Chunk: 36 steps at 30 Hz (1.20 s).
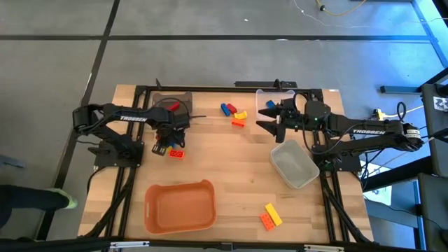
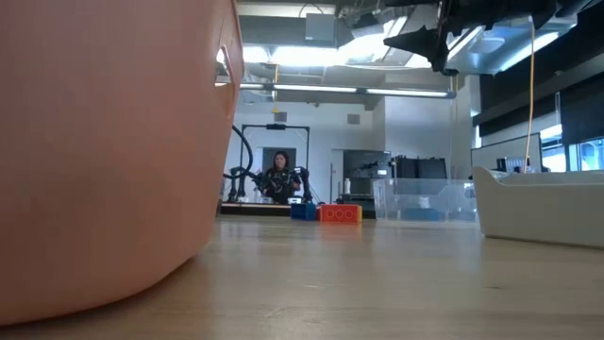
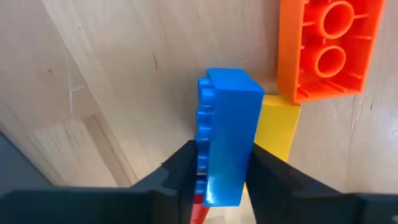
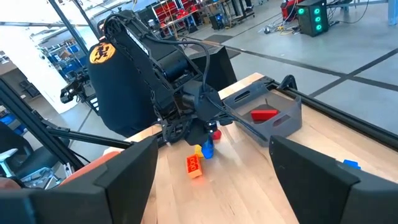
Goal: Sort & place blocks by color
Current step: Put the bottom blue game piece into the transparent bin
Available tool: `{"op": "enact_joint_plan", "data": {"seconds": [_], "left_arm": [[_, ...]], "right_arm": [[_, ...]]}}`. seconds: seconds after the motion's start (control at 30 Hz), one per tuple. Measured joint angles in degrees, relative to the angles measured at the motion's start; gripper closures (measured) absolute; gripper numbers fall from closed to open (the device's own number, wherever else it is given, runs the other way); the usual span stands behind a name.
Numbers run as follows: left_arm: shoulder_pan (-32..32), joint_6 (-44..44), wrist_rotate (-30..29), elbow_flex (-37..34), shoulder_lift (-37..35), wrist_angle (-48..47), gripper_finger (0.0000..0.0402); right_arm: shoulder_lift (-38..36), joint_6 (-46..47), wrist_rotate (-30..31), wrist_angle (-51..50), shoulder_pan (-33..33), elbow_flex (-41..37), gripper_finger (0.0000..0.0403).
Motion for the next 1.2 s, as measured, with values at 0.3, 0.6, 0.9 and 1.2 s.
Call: {"op": "enact_joint_plan", "data": {"seconds": [0.3, 0.6, 0.9, 1.2], "left_arm": [[0.0, -0.1, -2.3, 3.1, -0.4, -1.5, 0.0312], [3.7, -8.1, -1.8, 11.6, -2.4, -3.3, 0.0312], [-1.4, -32.8, 3.0, 13.6, -11.3, 11.7, 0.0312], [-16.1, -51.9, 0.9, 13.6, -6.8, 26.7, 0.0313]], "right_arm": [[0.0, 0.8, 0.0, 0.0, 0.0, 0.0, 0.0093], [0.0, 0.5, 0.0, 0.0, 0.0, 0.0, 0.0093], [2.5, -1.5, -1.0, 0.2, 0.0, 0.0, 0.0093], [12.4, -6.9, -6.1, 4.2, 2.2, 0.0, 0.0093]]}}
